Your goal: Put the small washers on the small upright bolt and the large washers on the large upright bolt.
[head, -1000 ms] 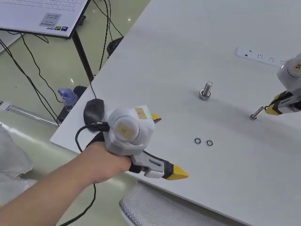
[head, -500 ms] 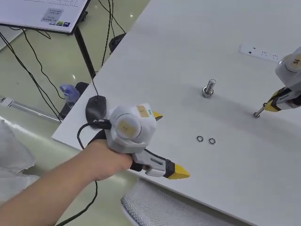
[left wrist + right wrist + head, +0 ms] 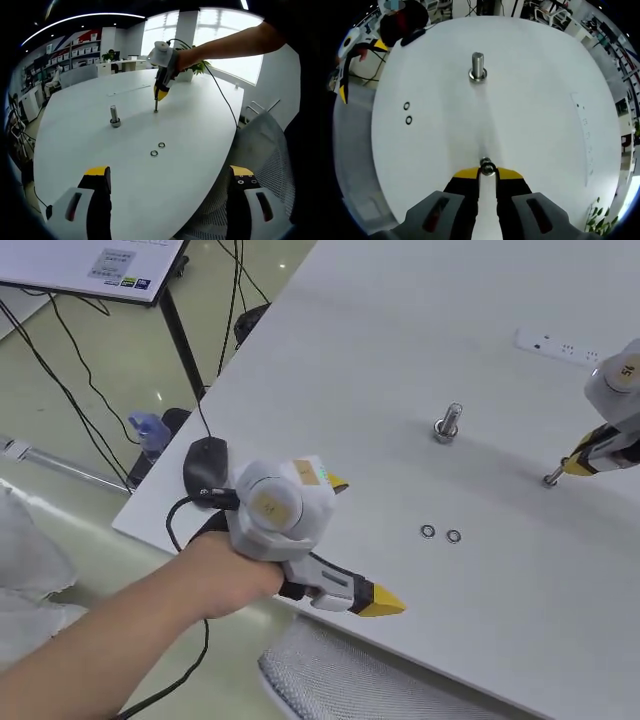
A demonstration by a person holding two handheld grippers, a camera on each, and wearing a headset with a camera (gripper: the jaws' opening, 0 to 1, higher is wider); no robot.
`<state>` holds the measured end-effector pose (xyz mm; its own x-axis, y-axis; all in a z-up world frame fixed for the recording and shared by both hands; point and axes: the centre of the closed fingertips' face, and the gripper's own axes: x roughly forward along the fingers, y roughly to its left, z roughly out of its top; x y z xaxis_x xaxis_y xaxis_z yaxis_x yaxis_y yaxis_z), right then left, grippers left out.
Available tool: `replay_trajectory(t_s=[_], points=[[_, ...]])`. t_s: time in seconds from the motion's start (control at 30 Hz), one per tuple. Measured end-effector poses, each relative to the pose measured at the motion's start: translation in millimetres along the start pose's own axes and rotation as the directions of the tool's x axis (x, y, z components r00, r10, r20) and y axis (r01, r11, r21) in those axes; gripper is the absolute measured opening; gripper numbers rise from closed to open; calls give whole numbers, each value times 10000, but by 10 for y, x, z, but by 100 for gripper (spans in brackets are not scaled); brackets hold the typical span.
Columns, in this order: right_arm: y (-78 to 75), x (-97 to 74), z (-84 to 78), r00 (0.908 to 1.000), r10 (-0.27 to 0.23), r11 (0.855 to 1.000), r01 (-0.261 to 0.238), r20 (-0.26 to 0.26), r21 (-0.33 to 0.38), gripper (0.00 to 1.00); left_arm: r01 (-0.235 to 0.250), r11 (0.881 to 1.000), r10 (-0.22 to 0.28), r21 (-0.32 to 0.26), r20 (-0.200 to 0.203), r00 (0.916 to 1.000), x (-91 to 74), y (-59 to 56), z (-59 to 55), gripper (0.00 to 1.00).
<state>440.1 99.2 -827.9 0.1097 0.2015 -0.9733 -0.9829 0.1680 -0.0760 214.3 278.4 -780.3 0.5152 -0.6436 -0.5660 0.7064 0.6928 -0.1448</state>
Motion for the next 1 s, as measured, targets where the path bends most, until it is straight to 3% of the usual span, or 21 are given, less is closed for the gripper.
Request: replay_trajectory(t_s=[1.0], points=[[69,295,-67,9987,222,9995,-232,-456,-214,13,-6,9999,4,-156,-88,10000,9,33,-7,93]])
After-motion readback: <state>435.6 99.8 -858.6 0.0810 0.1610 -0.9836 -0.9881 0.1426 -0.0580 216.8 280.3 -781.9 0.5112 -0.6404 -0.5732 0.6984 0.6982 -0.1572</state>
